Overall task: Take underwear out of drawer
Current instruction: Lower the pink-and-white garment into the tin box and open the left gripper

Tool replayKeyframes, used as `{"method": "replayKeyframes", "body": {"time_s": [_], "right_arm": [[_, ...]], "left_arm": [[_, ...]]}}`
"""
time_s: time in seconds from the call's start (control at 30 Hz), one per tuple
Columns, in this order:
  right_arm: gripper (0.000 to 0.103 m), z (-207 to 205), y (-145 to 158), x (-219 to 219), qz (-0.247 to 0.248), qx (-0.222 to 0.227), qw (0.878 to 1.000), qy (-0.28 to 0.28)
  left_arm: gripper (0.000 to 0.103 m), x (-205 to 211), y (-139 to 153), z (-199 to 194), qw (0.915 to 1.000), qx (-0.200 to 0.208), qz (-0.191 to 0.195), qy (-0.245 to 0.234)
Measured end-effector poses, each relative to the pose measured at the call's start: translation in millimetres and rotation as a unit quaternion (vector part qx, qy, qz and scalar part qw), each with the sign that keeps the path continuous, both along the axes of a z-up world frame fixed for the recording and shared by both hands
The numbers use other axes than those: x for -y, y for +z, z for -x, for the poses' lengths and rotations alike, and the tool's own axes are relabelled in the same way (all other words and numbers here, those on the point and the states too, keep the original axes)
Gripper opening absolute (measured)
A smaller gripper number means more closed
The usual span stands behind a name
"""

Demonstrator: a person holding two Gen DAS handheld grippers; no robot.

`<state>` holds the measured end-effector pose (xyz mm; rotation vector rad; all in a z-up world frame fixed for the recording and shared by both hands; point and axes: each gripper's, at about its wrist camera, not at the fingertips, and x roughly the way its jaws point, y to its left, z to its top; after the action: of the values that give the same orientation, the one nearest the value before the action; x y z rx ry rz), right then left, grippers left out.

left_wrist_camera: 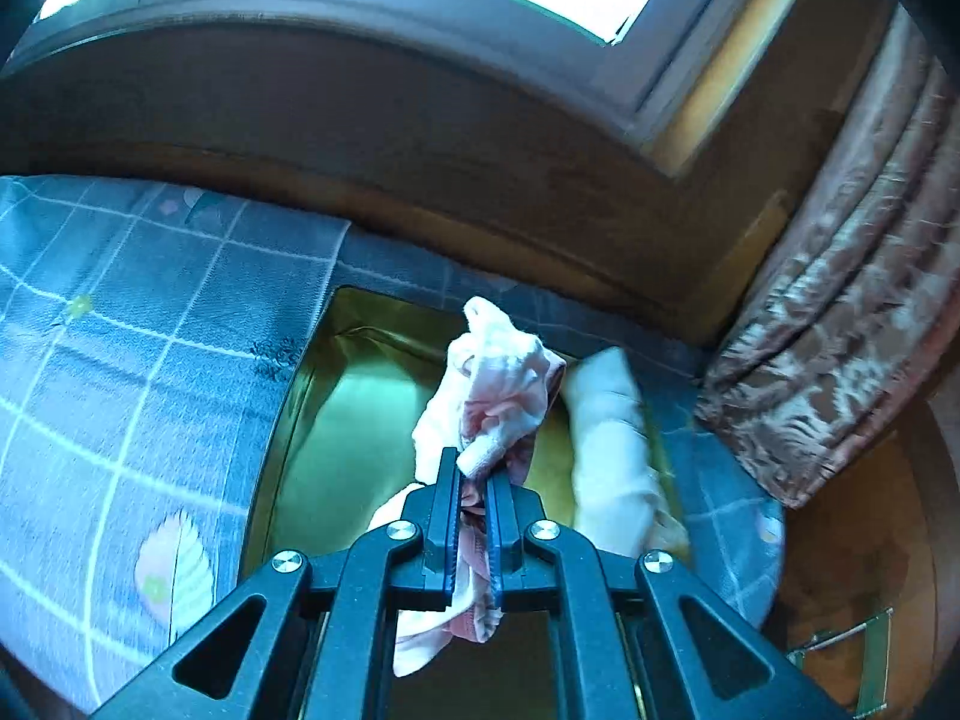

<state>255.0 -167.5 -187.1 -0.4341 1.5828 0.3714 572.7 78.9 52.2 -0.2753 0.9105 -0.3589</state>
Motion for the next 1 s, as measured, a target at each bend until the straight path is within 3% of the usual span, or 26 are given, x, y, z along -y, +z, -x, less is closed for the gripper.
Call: {"method": "replayKeyframes", "body": {"time_s": [0.2, 0.33, 0.47, 0.57, 0.77, 1.0], "right_arm": [[0.038, 2, -5, 3, -0.001, -0.002, 1.0, 0.007], [0.038, 2, -4, 2, -0.001, -0.004, 1.0, 0.008], [0.038, 2, -4, 2, -0.001, -0.005, 1.0, 0.008], [0.038, 1, -4, 2, -0.001, -0.005, 1.0, 0.008], [0.038, 2, -4, -1, 0.003, -0.003, 1.0, 0.01], [0.038, 5, -2, -7, 0.01, 0.001, 1.0, 0.013]], "left_arm": [[0.01, 8, -34, -42, 0.9984, -0.034, -0.04, 0.018], [0.022, 8, -48, -50, 0.9974, -0.035, -0.057, 0.026], [0.023, 3, -48, -46, 0.9977, -0.026, -0.056, 0.025], [0.025, 2, -39, -36, 0.9974, -0.006, -0.068, 0.022], [0.035, -17, -13, -4, 0.9988, 0.029, -0.032, 0.023], [0.041, -42, 19, 73, 0.9944, 0.096, -0.039, 0.02]]}}
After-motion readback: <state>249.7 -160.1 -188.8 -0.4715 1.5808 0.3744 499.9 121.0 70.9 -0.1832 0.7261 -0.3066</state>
